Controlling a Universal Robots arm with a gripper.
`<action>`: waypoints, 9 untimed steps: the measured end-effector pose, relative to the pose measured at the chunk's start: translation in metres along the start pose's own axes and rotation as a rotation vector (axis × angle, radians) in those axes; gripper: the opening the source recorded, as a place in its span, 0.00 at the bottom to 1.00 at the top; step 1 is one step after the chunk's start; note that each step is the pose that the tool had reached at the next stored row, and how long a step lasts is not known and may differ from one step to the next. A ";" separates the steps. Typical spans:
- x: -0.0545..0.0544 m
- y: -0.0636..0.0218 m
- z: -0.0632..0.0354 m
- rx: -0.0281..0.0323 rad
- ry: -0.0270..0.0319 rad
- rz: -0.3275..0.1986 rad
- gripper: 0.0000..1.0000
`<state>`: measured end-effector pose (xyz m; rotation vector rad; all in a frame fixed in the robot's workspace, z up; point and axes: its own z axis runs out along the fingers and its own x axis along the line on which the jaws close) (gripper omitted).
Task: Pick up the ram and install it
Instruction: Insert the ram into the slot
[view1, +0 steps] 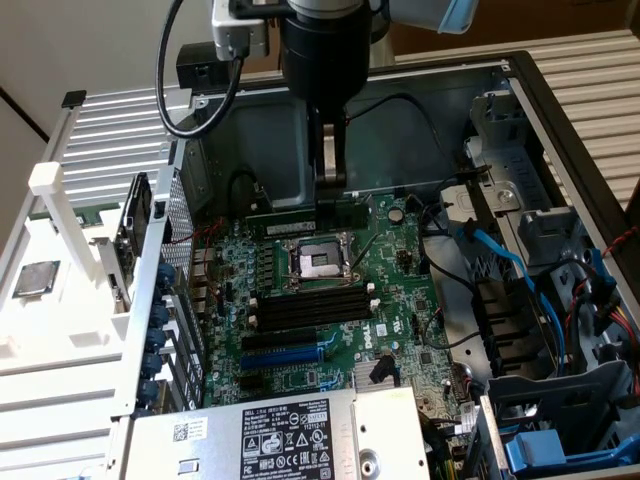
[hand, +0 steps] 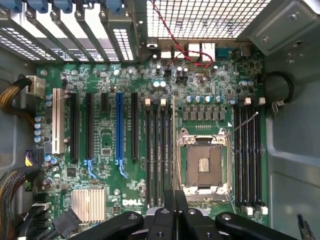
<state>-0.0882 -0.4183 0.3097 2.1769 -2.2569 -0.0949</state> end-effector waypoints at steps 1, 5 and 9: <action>0.000 0.0000 0.0003 0.0002 0.0005 0.005 0.12; 0.000 0.0000 0.0023 0.0007 0.0008 0.008 0.12; 0.005 -0.0003 0.0072 0.0023 0.0007 0.008 0.12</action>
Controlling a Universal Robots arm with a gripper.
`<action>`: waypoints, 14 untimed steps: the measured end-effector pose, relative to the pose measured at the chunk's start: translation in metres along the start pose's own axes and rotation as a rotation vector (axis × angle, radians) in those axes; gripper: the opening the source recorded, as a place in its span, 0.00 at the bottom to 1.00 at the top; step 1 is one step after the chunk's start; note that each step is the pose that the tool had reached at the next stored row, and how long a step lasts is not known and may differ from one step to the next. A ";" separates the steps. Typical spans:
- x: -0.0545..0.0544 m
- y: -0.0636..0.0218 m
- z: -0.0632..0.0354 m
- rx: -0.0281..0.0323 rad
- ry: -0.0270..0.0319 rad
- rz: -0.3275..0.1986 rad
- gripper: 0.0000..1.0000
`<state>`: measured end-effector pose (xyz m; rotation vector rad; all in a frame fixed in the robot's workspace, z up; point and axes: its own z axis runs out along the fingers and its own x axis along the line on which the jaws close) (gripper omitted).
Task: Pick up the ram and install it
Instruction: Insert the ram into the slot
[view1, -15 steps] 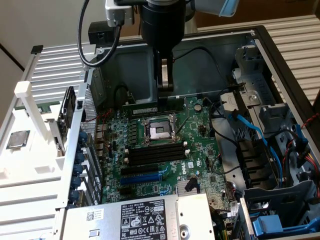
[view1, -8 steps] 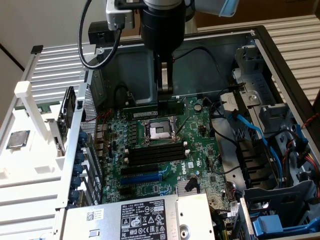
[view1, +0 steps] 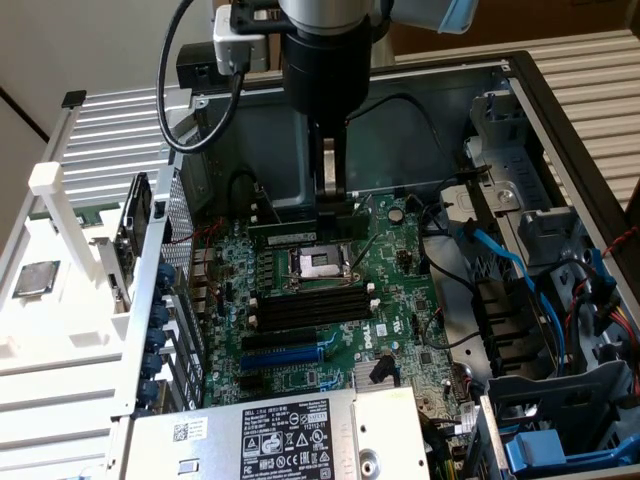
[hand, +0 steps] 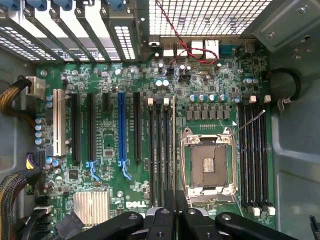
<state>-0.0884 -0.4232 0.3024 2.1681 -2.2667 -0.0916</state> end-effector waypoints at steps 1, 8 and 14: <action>0.001 0.0001 0.0019 0.0045 0.0002 0.000 0.12; 0.006 0.0053 0.0098 0.0369 0.0007 -0.001 0.12; 0.011 0.0054 0.0175 0.0417 0.0006 -0.001 0.12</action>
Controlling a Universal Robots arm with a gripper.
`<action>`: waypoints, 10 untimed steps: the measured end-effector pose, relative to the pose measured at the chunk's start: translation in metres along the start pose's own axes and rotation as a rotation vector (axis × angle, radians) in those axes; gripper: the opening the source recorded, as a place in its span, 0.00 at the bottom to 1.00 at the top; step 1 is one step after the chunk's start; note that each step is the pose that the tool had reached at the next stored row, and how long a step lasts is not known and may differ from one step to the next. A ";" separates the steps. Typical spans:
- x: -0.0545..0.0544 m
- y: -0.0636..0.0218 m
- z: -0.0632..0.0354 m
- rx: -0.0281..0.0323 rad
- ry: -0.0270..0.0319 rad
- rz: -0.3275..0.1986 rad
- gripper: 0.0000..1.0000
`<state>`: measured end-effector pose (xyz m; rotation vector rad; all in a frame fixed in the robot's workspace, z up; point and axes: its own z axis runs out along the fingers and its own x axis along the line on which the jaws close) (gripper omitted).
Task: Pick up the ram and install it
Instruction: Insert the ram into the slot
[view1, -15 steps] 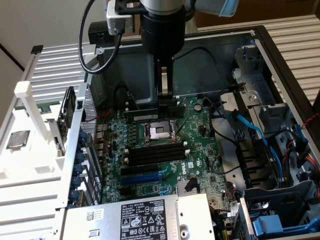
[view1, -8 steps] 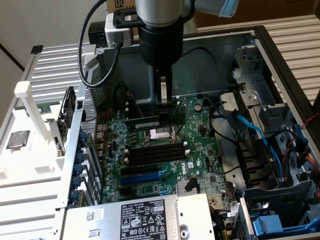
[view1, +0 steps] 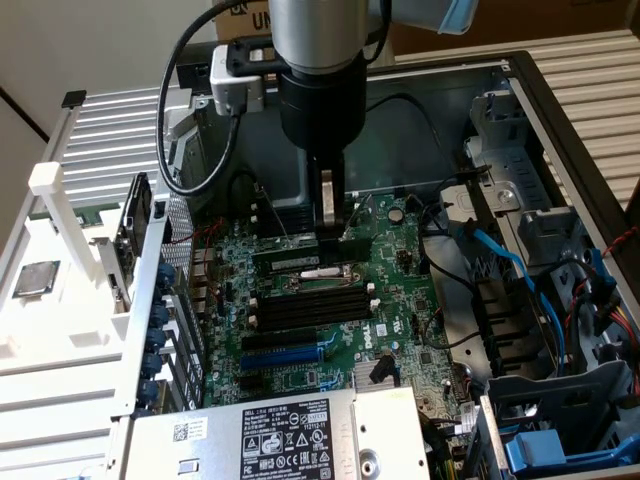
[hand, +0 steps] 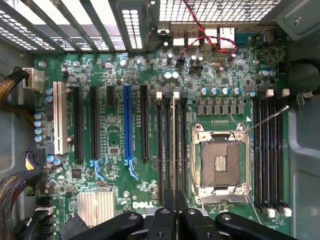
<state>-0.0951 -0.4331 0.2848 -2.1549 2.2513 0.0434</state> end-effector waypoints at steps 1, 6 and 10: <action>0.000 0.0001 0.0019 0.0005 -0.0001 0.000 0.12; 0.003 0.0002 0.0164 0.0010 -0.0002 0.000 0.12; 0.004 0.0002 0.0256 0.0009 -0.0001 0.000 0.12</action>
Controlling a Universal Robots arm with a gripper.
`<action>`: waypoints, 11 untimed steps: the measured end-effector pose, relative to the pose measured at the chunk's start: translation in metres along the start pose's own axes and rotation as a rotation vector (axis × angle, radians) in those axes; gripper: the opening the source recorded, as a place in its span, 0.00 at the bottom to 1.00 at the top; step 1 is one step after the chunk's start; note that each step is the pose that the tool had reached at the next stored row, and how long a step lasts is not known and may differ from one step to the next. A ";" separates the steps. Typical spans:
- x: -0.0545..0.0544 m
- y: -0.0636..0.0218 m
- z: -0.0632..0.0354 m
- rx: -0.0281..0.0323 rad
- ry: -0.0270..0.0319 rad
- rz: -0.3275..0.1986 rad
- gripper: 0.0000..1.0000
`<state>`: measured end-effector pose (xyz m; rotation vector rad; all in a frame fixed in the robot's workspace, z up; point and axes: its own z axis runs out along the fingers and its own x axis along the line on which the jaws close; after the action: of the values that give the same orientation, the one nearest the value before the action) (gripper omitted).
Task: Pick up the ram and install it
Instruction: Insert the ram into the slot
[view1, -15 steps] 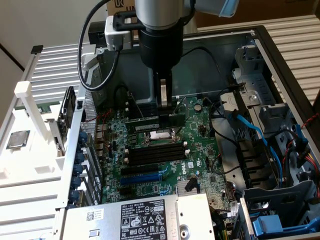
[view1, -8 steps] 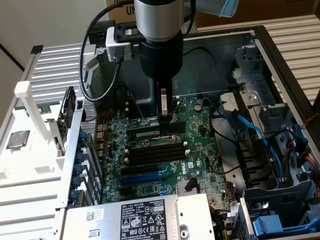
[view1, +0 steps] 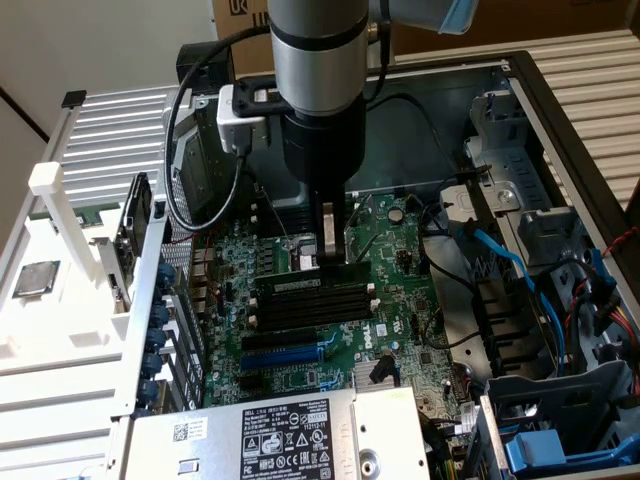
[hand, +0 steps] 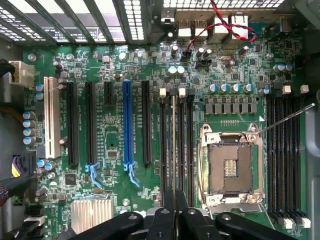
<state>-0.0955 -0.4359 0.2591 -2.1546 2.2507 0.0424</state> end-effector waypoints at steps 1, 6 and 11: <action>0.001 -0.0001 0.0018 0.0000 -0.0001 0.000 0.12; 0.002 -0.0001 0.0057 -0.0005 0.0000 -0.015 0.12; 0.003 -0.0001 0.0062 -0.0017 0.0002 -0.045 0.12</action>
<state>-0.0955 -0.4389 0.2528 -2.2048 2.2025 0.0432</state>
